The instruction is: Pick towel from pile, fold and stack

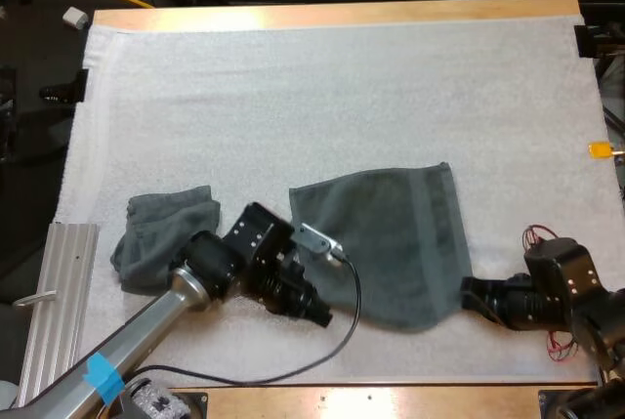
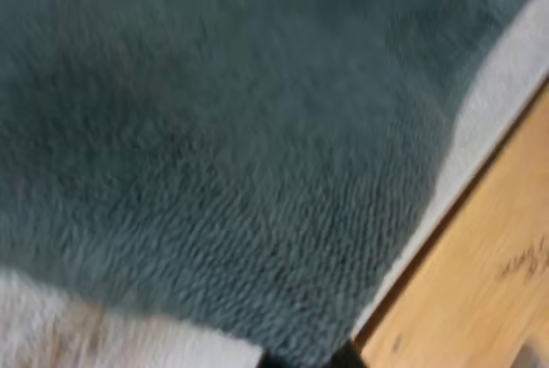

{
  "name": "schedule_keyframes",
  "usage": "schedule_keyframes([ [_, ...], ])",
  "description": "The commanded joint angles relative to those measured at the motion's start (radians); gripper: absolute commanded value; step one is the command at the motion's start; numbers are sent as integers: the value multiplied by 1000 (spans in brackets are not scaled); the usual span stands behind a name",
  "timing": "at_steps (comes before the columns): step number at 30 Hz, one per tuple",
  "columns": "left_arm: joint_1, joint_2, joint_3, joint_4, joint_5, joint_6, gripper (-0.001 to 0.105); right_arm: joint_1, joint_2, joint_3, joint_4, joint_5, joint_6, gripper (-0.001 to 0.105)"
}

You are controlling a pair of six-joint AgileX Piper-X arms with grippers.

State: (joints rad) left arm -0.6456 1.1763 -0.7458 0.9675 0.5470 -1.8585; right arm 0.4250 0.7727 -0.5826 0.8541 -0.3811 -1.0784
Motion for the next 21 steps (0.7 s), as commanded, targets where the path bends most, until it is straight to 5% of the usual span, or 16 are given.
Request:
schedule_keyframes([
  [1,57,23,1,-100,60,-53,0,3,26,-2,-133,7,106,0],
  [3,101,47,2,-152,100,-79,0,-5,56,-3,-220,10,164,0],
  [6,77,25,-2,-124,58,-63,0,6,45,-7,-150,6,134,0],
  [21,371,171,0,-431,153,-165,0,8,417,-18,-680,151,494,0],
])
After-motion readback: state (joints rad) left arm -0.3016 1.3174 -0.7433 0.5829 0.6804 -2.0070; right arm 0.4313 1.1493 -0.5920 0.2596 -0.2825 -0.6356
